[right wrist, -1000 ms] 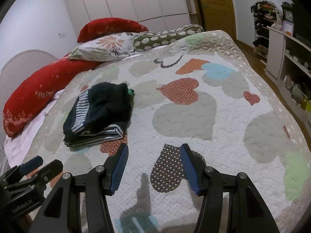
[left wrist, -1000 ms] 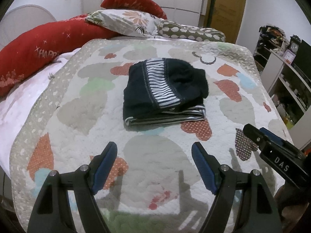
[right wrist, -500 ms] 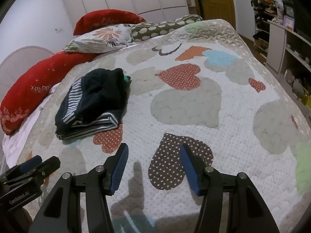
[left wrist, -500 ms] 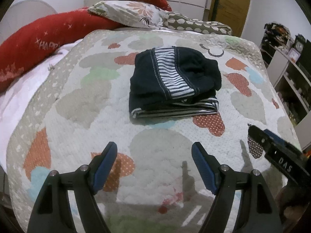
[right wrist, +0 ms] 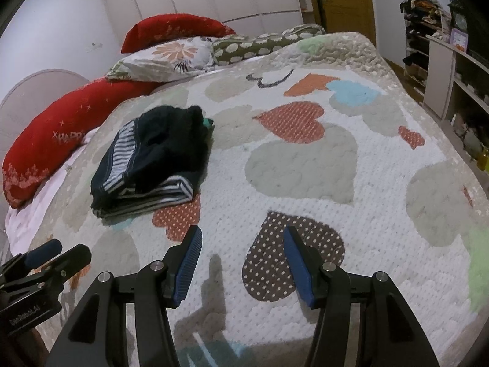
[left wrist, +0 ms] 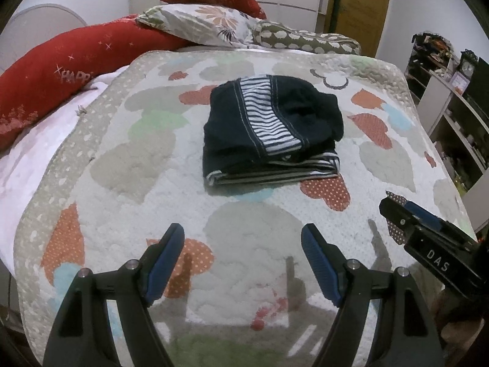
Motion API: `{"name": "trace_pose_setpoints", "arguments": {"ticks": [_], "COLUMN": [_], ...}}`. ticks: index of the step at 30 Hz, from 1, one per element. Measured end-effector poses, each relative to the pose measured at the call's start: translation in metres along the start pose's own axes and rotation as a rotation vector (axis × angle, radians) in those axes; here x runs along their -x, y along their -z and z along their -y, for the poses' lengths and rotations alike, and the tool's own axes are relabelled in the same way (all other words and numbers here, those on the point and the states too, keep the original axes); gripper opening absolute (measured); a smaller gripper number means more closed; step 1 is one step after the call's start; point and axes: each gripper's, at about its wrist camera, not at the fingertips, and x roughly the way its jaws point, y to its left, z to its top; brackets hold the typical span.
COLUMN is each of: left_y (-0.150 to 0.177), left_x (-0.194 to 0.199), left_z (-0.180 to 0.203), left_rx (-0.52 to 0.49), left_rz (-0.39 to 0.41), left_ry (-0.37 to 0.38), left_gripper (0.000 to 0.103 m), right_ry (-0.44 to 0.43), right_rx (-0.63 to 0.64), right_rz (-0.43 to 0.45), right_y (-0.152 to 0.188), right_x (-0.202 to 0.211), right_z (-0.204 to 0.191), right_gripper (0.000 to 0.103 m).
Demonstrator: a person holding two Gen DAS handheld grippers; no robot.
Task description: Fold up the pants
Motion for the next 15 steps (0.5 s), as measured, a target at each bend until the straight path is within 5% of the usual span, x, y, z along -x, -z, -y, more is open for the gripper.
{"name": "trace_pose_setpoints", "arguments": {"ticks": [15], "left_y": [-0.0029], "left_x": [-0.0024], "left_z": [-0.0101], "left_rx": [0.017], "left_rz": [-0.006], "left_ry": [0.005], "left_gripper": [0.078], "right_ry": [0.004], "right_rx": [-0.004], "right_rz": [-0.013], "right_y": [-0.0027], "right_x": [-0.0039], "right_z": [0.0006], "right_gripper": [0.060]}}
